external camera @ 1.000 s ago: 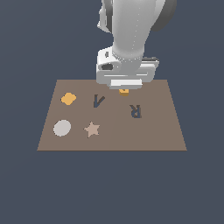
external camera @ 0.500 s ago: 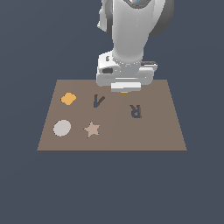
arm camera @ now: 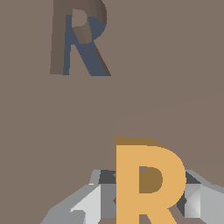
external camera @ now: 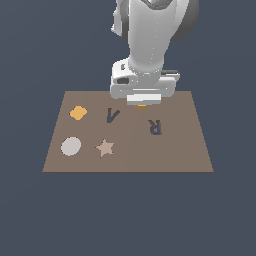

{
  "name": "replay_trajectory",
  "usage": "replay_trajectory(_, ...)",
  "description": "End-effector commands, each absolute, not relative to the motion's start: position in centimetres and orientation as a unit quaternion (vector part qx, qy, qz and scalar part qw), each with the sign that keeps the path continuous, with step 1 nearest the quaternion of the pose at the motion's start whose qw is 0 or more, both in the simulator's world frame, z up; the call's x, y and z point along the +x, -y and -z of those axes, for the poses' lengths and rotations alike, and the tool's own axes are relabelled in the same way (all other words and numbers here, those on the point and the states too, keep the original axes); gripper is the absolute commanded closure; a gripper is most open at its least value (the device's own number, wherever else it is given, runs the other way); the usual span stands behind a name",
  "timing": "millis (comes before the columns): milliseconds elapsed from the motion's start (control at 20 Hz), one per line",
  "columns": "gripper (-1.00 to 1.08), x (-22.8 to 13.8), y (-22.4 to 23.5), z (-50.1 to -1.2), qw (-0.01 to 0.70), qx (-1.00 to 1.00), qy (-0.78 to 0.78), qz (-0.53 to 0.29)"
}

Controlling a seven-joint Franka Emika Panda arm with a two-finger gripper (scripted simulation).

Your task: Insert a designated object into the corresponding slot on a board.

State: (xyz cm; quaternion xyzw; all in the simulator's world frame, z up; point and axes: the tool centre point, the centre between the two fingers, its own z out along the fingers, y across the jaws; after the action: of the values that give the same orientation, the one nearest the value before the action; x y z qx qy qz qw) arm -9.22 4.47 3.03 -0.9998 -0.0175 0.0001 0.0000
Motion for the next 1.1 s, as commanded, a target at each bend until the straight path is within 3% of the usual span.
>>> replay_trajectory(0,1.08,-9.1,-4.5,-3.1,0.000,-1.000,0.017,0.000)
replay_trajectory(1050,1.08,-1.0,-8.5,-3.9,0.000,-1.000,-0.003,0.000)
